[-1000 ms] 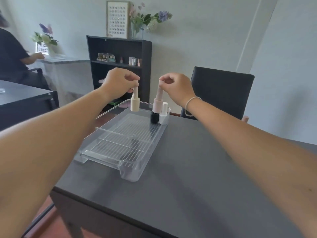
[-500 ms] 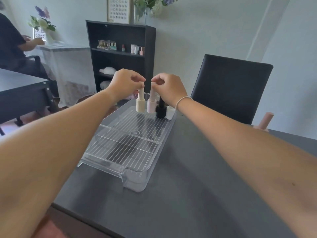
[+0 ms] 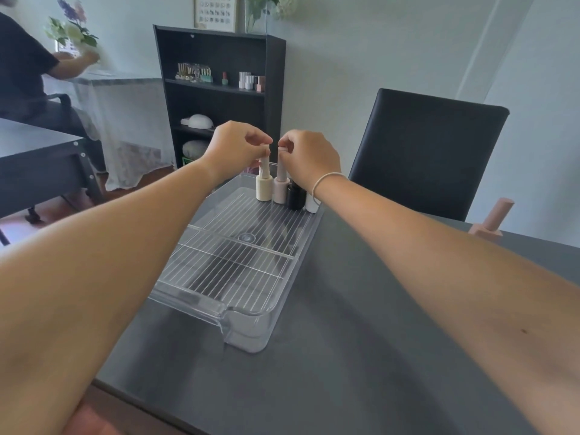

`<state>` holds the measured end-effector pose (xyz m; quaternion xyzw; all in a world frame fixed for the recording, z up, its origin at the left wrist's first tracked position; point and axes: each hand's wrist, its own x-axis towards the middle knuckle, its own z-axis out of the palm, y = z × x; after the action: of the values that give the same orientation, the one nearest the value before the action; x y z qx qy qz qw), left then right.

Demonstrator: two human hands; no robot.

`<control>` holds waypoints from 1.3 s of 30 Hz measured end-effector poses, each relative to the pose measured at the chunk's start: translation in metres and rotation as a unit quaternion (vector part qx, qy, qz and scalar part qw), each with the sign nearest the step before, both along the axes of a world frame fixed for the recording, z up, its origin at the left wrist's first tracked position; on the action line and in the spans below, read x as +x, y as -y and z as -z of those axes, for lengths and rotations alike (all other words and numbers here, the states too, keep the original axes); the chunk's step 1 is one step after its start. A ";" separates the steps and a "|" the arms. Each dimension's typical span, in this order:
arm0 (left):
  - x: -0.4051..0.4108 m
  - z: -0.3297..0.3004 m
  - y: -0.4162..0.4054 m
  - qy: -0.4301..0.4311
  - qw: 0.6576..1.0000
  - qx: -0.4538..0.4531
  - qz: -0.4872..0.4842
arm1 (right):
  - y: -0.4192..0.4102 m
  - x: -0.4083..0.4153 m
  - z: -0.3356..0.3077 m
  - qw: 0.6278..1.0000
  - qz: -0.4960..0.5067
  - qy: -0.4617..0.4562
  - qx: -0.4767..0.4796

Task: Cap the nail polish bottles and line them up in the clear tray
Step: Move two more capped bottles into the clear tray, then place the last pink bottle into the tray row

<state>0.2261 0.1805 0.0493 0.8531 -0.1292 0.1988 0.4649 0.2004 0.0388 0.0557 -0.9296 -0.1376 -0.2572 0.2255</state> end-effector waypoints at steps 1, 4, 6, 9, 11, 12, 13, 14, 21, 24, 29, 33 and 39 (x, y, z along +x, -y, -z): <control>0.000 0.000 0.001 -0.001 1.000 -0.004 0.002 | 0.000 0.000 0.000 1.000 0.005 0.000 -0.002; 0.002 0.000 0.003 -0.004 1.000 -0.008 0.006 | 0.000 0.002 0.000 1.000 0.016 -0.002 -0.009; 0.002 0.000 0.004 -0.003 1.000 -0.001 0.006 | 0.000 0.002 0.000 1.000 0.019 -0.001 -0.016; 0.003 0.000 0.004 -0.001 1.000 0.007 0.003 | 0.001 0.001 0.000 1.000 0.017 -0.003 -0.023; 0.003 0.000 0.004 -0.001 1.000 0.013 -0.001 | 0.001 0.000 0.000 1.000 0.014 -0.003 -0.023; 0.003 0.000 0.004 0.000 1.000 0.019 -0.003 | 0.002 -0.001 0.000 1.000 0.013 -0.002 -0.020; 0.003 0.000 0.004 0.000 1.000 0.026 -0.005 | 0.003 -0.003 -0.001 1.000 0.011 -0.002 -0.016; 0.002 0.000 0.004 0.002 0.999 0.033 -0.008 | 0.005 -0.005 -0.001 1.000 0.009 -0.002 -0.009; -0.017 -0.020 0.017 0.066 0.996 0.047 -0.030 | 0.037 -0.035 -0.012 0.999 -0.008 0.013 0.039; -0.032 -0.037 0.037 0.094 0.994 0.053 -0.013 | 0.065 -0.054 -0.022 0.997 0.005 0.038 0.060; -0.058 -0.057 0.088 0.111 0.990 0.072 0.051 | 0.132 -0.092 -0.032 0.991 0.046 0.080 0.093; -0.077 -0.057 0.140 0.108 0.985 0.082 0.109 | 0.198 -0.125 -0.022 0.984 0.098 0.102 0.110; -0.098 -0.030 0.221 0.056 0.974 0.117 0.184 | 0.280 -0.165 0.029 0.974 0.199 0.023 0.107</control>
<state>0.1281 -0.0407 0.0795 0.8507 -0.3319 0.1413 0.3822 0.0359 -0.2412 0.0264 -0.9025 0.0737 -0.3315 0.2648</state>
